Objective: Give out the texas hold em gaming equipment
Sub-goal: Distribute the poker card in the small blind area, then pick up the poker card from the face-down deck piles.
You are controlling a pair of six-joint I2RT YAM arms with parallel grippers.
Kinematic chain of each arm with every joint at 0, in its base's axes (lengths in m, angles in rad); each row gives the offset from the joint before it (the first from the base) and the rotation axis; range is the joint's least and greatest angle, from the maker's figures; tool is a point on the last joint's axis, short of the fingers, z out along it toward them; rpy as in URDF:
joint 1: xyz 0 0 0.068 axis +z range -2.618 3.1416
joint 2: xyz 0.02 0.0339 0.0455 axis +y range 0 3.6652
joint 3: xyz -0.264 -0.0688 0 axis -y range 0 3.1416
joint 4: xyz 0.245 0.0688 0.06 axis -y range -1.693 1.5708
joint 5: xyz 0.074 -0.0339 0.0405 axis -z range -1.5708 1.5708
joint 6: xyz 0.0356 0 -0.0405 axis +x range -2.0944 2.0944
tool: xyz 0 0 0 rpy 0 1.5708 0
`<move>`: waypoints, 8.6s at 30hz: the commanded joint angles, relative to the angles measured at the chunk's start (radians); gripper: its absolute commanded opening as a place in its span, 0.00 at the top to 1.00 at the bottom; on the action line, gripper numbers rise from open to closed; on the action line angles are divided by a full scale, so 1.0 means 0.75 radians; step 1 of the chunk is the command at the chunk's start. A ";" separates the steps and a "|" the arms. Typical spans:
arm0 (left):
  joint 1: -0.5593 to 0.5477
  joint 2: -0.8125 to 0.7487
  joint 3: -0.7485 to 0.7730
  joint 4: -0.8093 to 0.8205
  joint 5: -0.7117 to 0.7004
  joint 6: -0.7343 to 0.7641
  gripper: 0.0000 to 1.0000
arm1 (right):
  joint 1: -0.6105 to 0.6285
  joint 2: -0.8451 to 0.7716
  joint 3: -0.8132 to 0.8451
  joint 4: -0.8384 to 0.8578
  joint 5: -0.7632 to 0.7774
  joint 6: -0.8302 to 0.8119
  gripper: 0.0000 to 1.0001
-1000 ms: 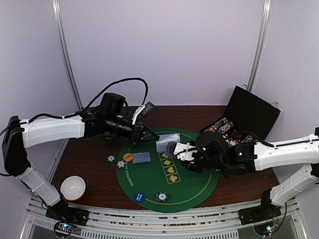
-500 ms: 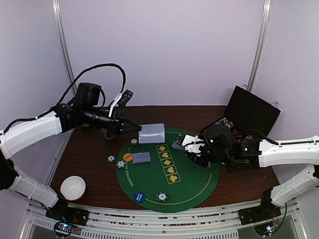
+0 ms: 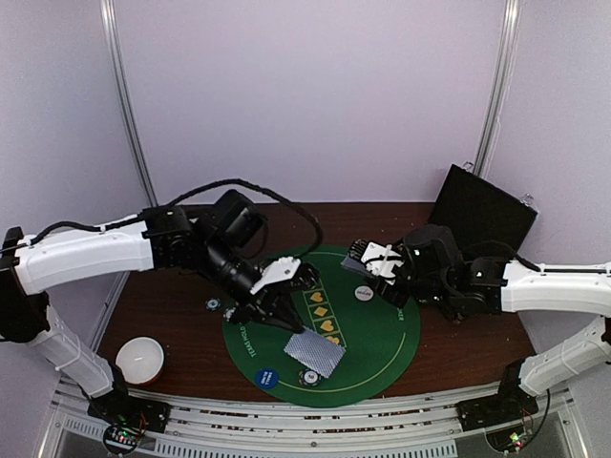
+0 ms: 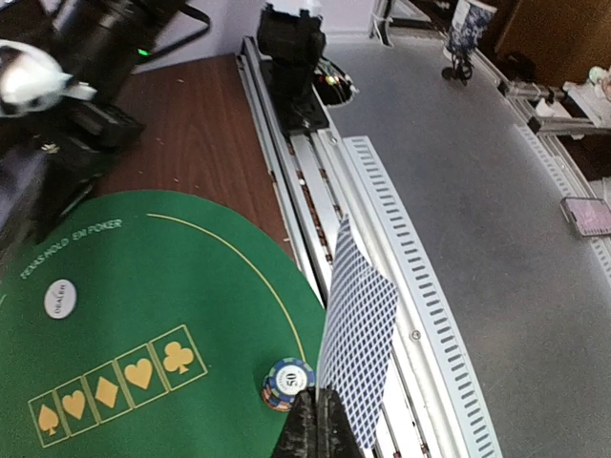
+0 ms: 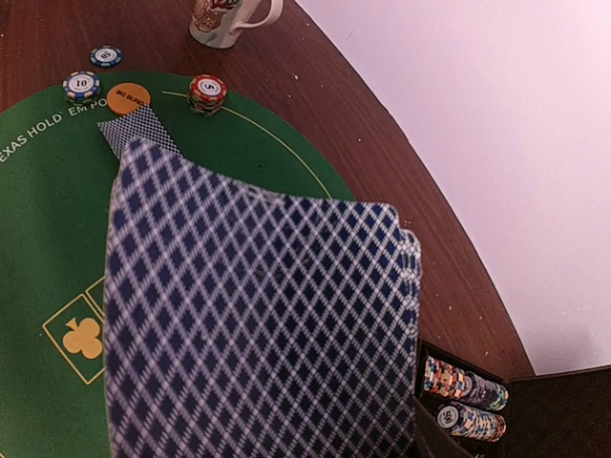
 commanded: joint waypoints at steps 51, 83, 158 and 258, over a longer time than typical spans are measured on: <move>0.157 0.004 -0.518 -0.265 -0.808 -0.066 1.00 | -0.021 -0.027 0.077 -0.031 -0.093 -0.114 0.53; 0.135 0.132 -0.401 -0.214 -0.720 -0.046 1.00 | -0.021 -0.029 0.094 -0.051 -0.075 -0.145 0.53; 0.342 -0.722 -1.101 0.296 -0.607 -1.952 0.54 | -0.022 -0.102 0.093 -0.138 -0.143 -0.138 0.53; 0.322 0.130 0.039 0.530 -0.019 -1.097 1.00 | 0.088 0.192 0.237 0.023 -0.106 -0.313 0.54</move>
